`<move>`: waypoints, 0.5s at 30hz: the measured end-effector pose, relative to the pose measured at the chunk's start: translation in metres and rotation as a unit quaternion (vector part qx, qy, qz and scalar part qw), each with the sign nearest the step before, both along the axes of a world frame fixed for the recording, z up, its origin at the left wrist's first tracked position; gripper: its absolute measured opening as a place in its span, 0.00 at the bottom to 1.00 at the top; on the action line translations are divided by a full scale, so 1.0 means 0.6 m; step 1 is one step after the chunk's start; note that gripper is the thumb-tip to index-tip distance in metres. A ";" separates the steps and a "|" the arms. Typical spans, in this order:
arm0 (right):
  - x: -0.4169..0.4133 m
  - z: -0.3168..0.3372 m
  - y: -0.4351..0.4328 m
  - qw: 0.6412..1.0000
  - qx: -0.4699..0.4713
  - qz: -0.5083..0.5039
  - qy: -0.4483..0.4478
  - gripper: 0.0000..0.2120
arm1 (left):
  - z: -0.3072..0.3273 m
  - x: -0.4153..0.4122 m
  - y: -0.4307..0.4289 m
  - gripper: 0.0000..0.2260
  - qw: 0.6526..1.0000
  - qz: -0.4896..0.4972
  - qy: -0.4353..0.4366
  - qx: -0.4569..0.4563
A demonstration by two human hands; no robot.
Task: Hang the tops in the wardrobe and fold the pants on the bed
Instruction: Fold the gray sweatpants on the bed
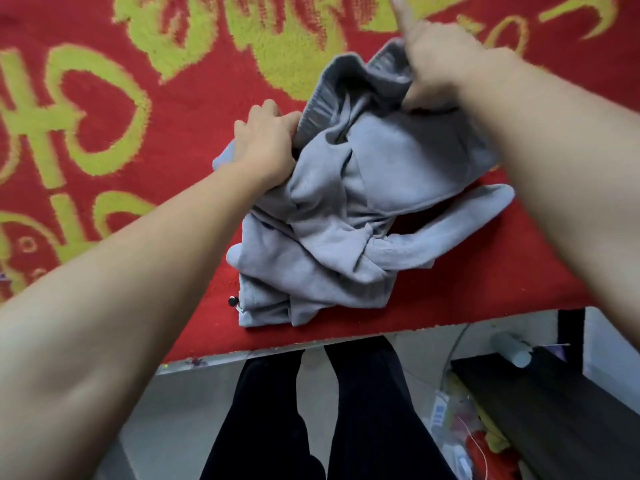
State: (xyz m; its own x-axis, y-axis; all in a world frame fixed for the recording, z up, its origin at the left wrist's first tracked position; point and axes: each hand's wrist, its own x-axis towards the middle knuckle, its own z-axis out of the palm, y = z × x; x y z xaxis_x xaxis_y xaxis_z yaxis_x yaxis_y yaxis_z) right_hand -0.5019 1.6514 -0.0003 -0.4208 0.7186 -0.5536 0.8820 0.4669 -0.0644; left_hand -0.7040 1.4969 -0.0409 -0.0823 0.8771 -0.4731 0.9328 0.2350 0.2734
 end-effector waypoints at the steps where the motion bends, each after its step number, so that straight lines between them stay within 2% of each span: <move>1: -0.006 0.004 -0.005 0.999 -0.034 0.019 -0.030 0.61 | 0.001 0.002 -0.005 0.12 0.999 -0.027 0.013 -0.011; 3: -0.006 0.012 -0.018 0.990 -0.099 0.046 -0.084 0.53 | 0.003 0.005 -0.014 0.13 0.998 -0.059 0.031 -0.020; 6: 0.011 0.025 -0.043 0.978 -0.197 -0.048 -0.054 0.39 | 0.013 0.005 -0.026 0.09 0.999 -0.037 0.020 -0.031; 8: 0.022 0.023 -0.053 0.978 -0.184 -0.073 -0.062 0.36 | 0.022 -0.003 -0.034 0.09 0.997 -0.028 0.004 -0.069; 10: 0.034 0.021 -0.068 0.987 -0.132 -0.038 -0.088 0.33 | 0.046 -0.010 -0.044 0.09 0.992 -0.015 -0.021 -0.127; 13: 0.034 0.041 -0.105 0.985 -0.133 -0.005 -0.108 0.21 | 0.088 -0.018 -0.060 0.12 0.972 0.010 -0.065 -0.224; 15: 0.034 0.064 -0.125 0.987 -0.115 0.012 -0.116 0.19 | 0.118 -0.020 -0.073 0.12 0.969 0.023 -0.057 -0.240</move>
